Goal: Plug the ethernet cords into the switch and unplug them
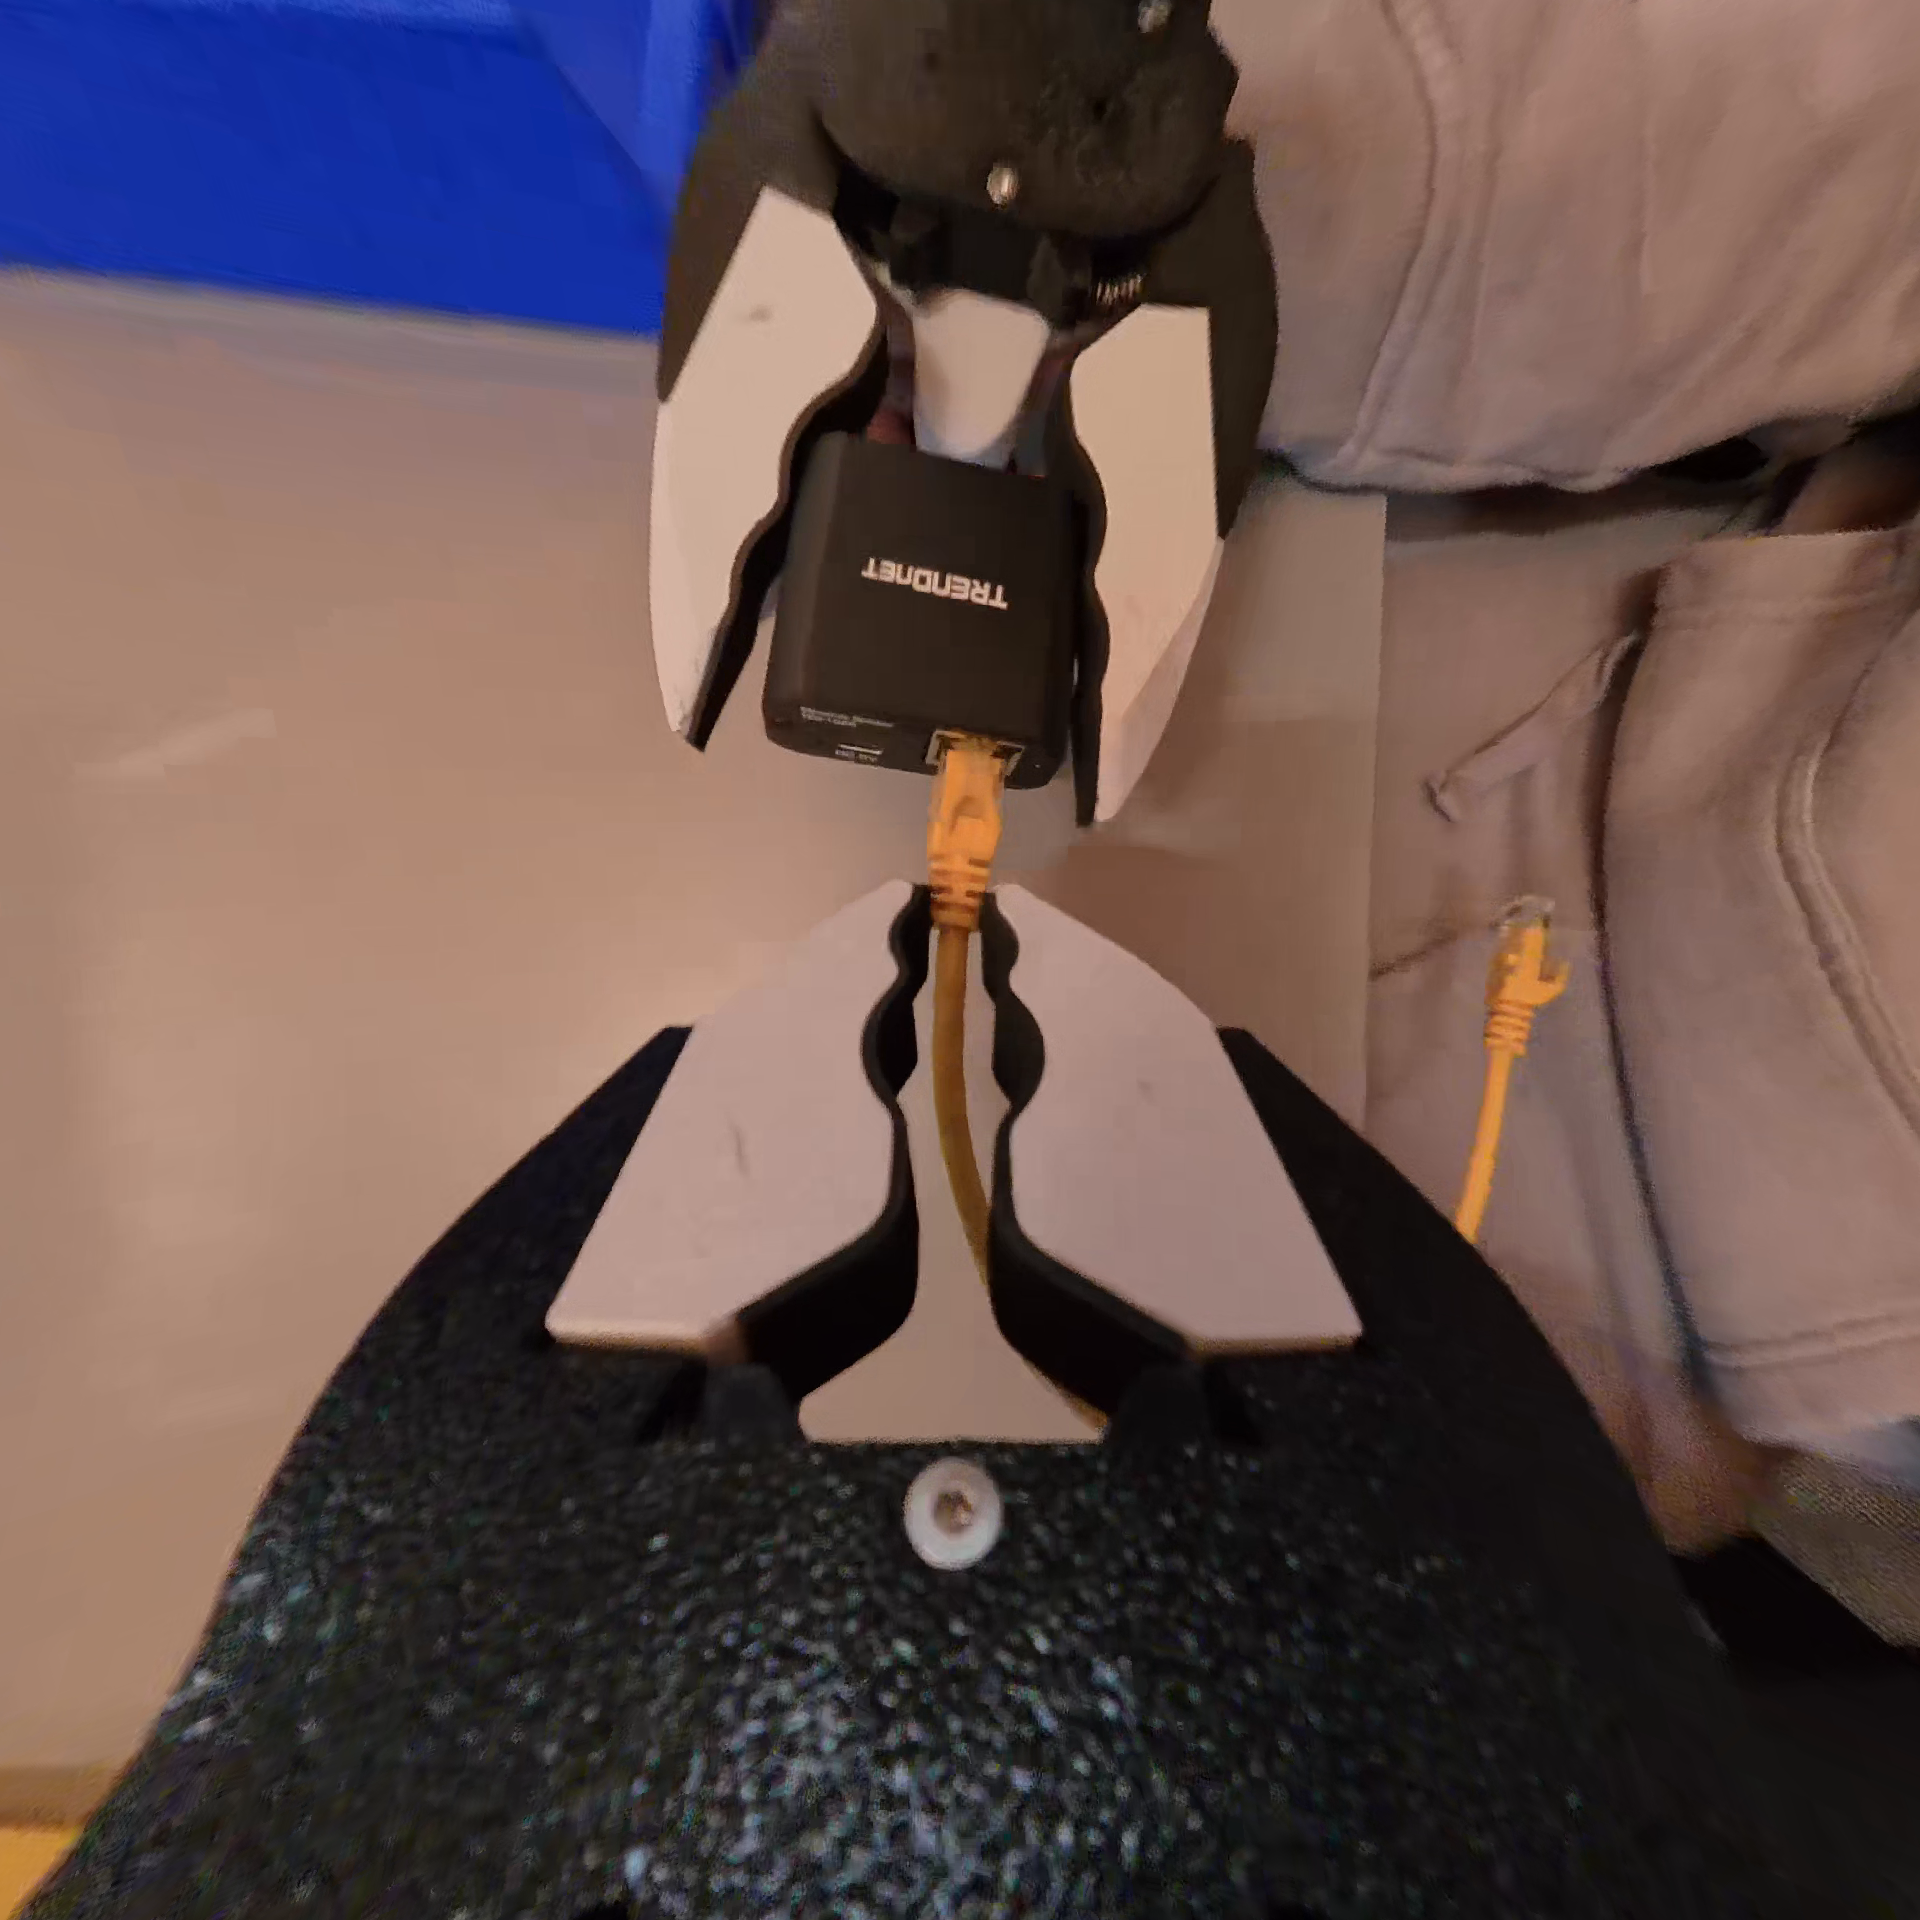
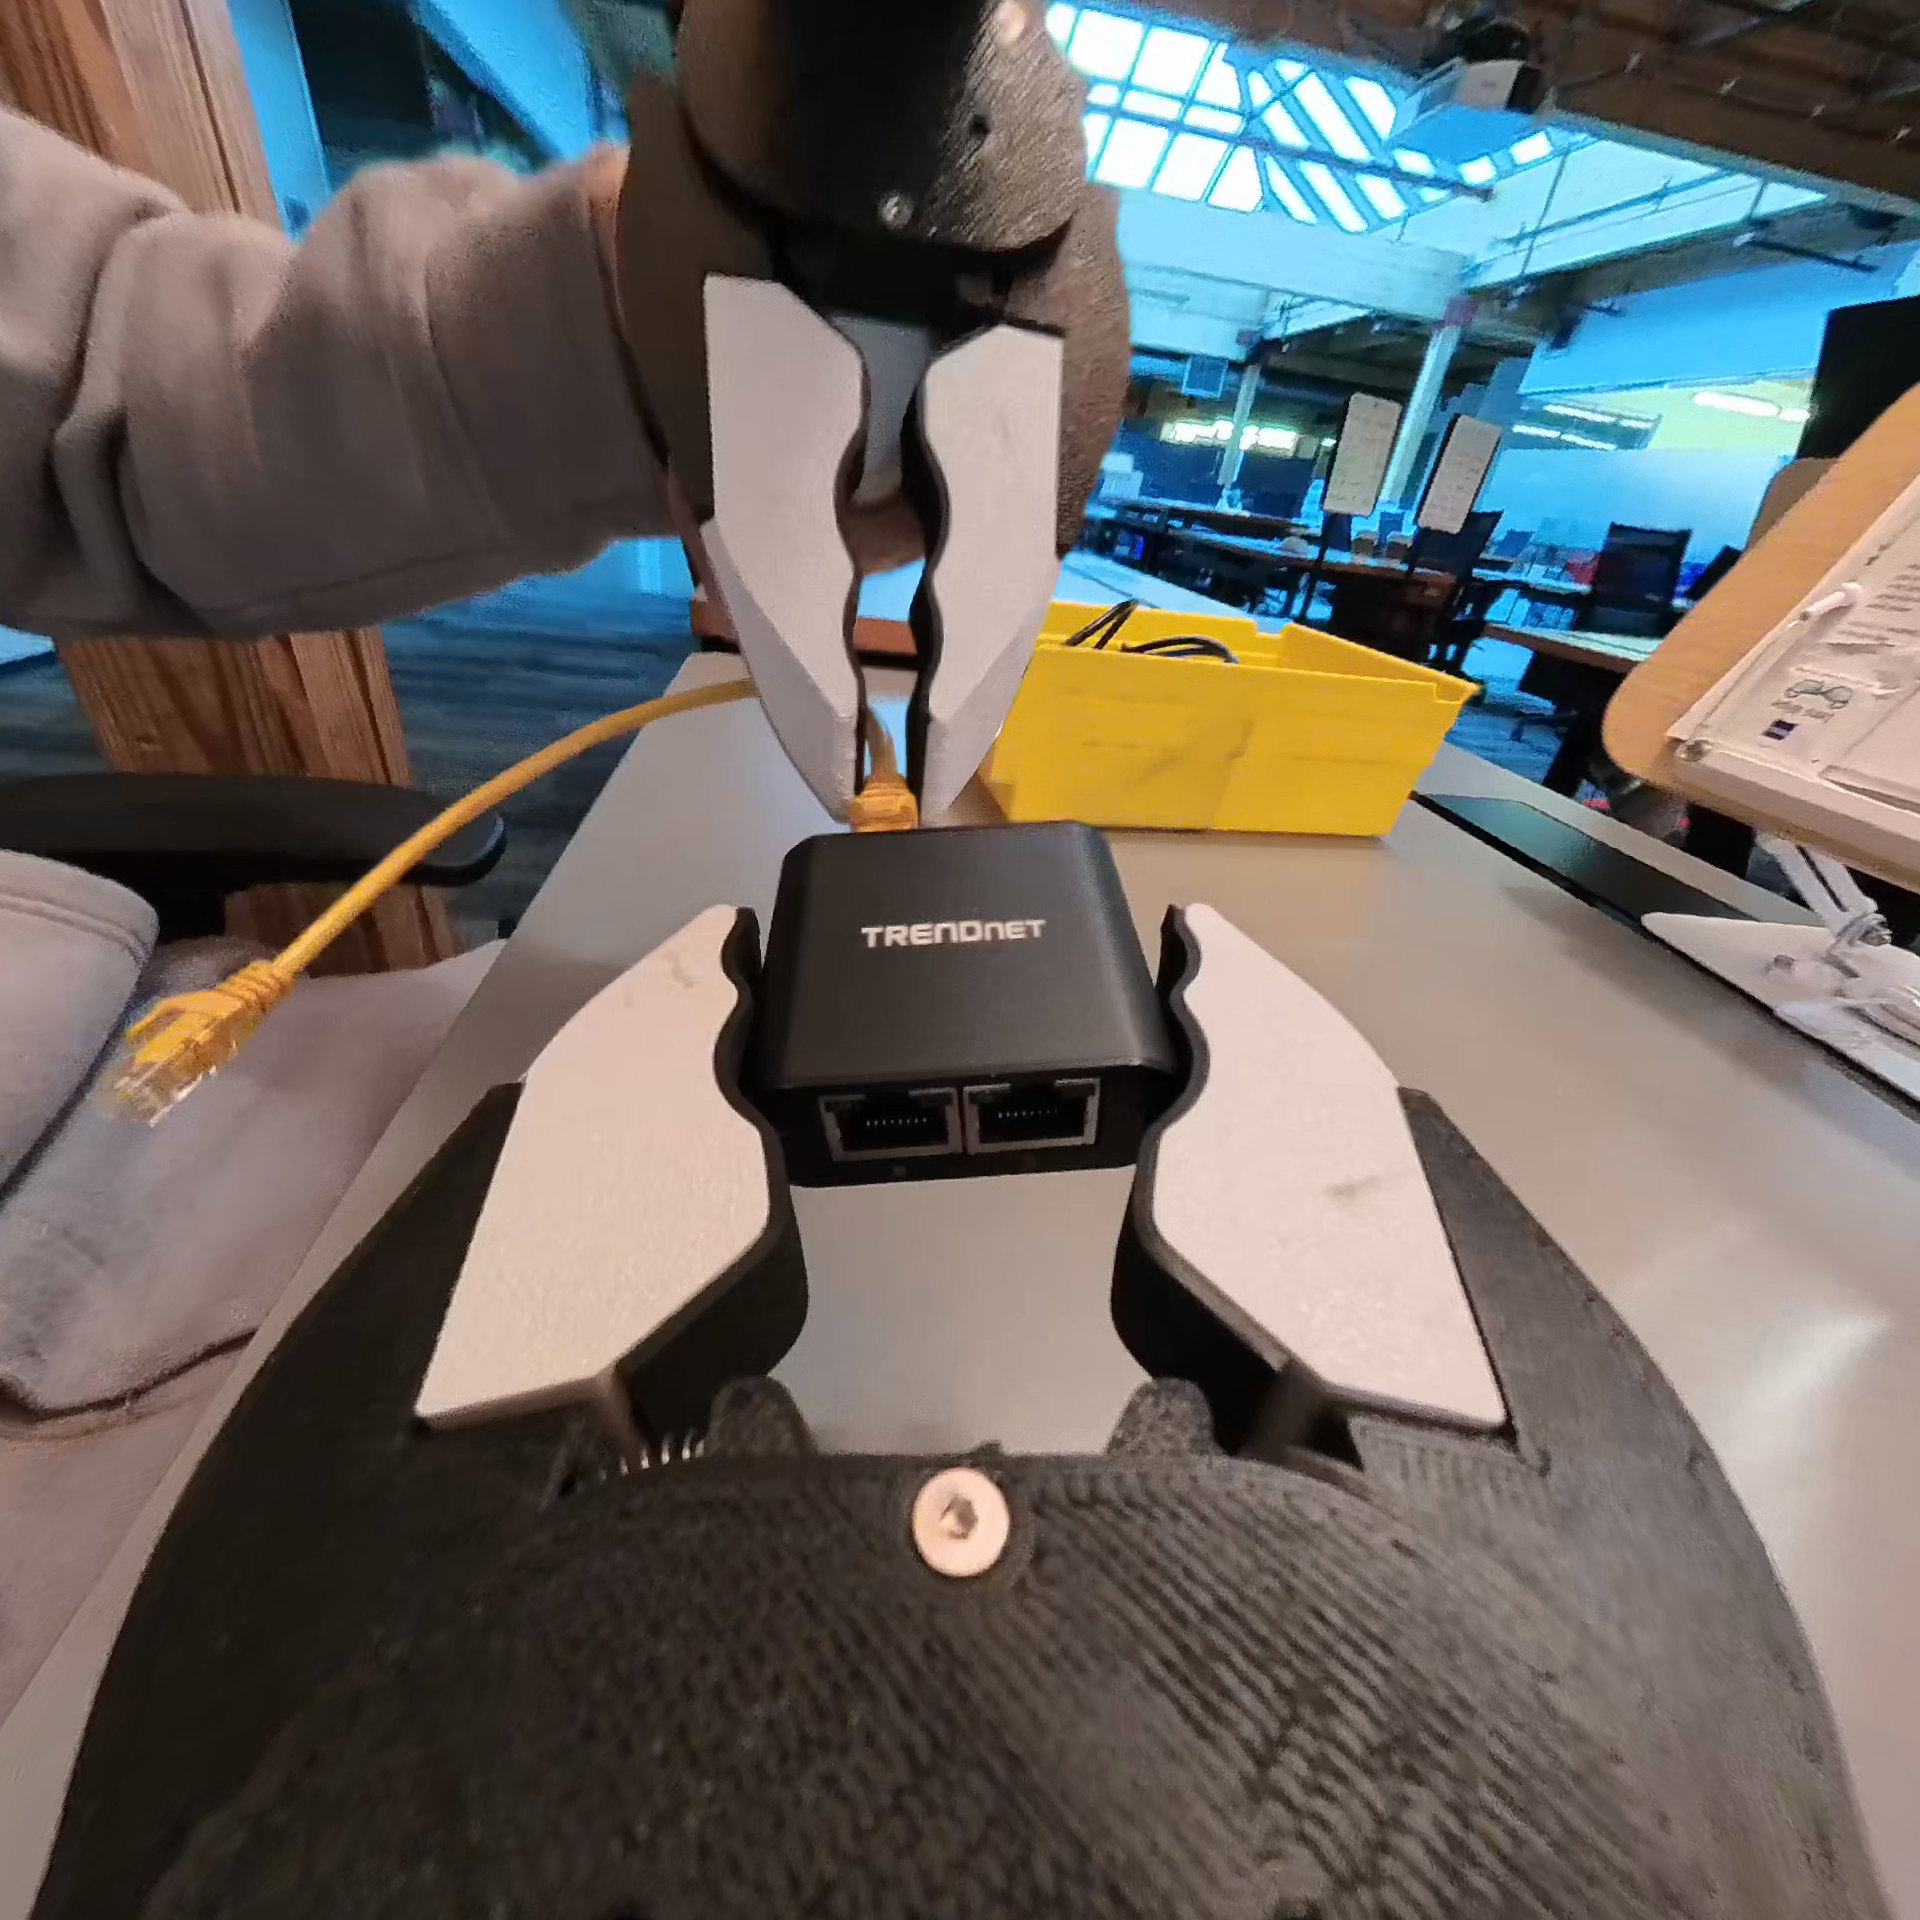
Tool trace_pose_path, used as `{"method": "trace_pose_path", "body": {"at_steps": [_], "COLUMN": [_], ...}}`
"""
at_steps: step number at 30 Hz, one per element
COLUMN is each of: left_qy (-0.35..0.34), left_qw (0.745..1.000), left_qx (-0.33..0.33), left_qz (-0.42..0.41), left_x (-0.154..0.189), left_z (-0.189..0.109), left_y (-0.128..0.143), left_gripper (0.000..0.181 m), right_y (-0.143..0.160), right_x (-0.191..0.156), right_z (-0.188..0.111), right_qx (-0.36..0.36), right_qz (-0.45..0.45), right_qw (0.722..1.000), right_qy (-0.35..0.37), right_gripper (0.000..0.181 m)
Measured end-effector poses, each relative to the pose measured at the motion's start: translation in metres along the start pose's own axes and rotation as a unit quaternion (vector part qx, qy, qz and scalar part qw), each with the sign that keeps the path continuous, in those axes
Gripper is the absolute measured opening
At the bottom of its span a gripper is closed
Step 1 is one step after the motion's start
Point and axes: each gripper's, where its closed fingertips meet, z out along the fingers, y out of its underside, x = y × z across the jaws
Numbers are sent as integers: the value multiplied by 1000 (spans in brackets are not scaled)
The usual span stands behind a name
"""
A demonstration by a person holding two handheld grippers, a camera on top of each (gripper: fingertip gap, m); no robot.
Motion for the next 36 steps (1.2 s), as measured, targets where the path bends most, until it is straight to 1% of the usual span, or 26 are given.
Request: {"method": "trace_pose_path", "body": {"at_steps": [1, 4, 5, 9, 12, 14, 17, 22, 25, 31, 34, 36], "left_qy": [-7, -14, -14, -12, -20, -14, 1, -7, -18, -25, -27, -34], "left_qw": [999, 990, 986, 972, 960, 959, 963, 964, 963, 973, 971, 968], "left_qx": [34, 137, 165, 235, 280, 281, 268, 266, 269, 225, 235, 249], "left_qz": [8, 17, 18, -5, -19, -26, -23, -15, -5, 31, 32, 22], "left_x": [-2, -4, -3, -3, -7, -7, -3, -3, -3, -1, -1, -5], "left_z": [-1, -6, -7, -9, -13, -12, -6, -1, -1, 2, 0, 0], "left_y": [-4, -16, -18, -18, -23, -23, -21, -22, -22, -14, -22, -26], "left_gripper": [8, 9, 14, 21, 21, 20, 19, 11, 10, 10, 10, 10], "right_y": [-2, -9, -11, -17, -13, -9, -9, -9, -10, -1, -7, -8], "right_x": [2, 7, 9, 13, 8, 6, 5, 7, 6, 1, 1, 6], "right_z": [-2, -7, -10, -16, -11, -7, -6, -6, -7, 1, -4, -6], "right_qx": [10, 42, 51, 77, 58, 42, 40, 40, 42, 5, 28, 36], "right_qz": [6, 19, 24, 40, 28, 19, 16, 20, 19, 16, 24, 33], "right_qw": [1000, 999, 998, 996, 998, 999, 999, 999, 999, 1000, 999, 999], "right_qy": [5, 11, 14, 16, 6, 6, 5, 11, 8, 1, -4, 7], "right_gripper": [74, 74, 74, 73, 74, 74, 73, 73, 73, 74, 74, 73]}}
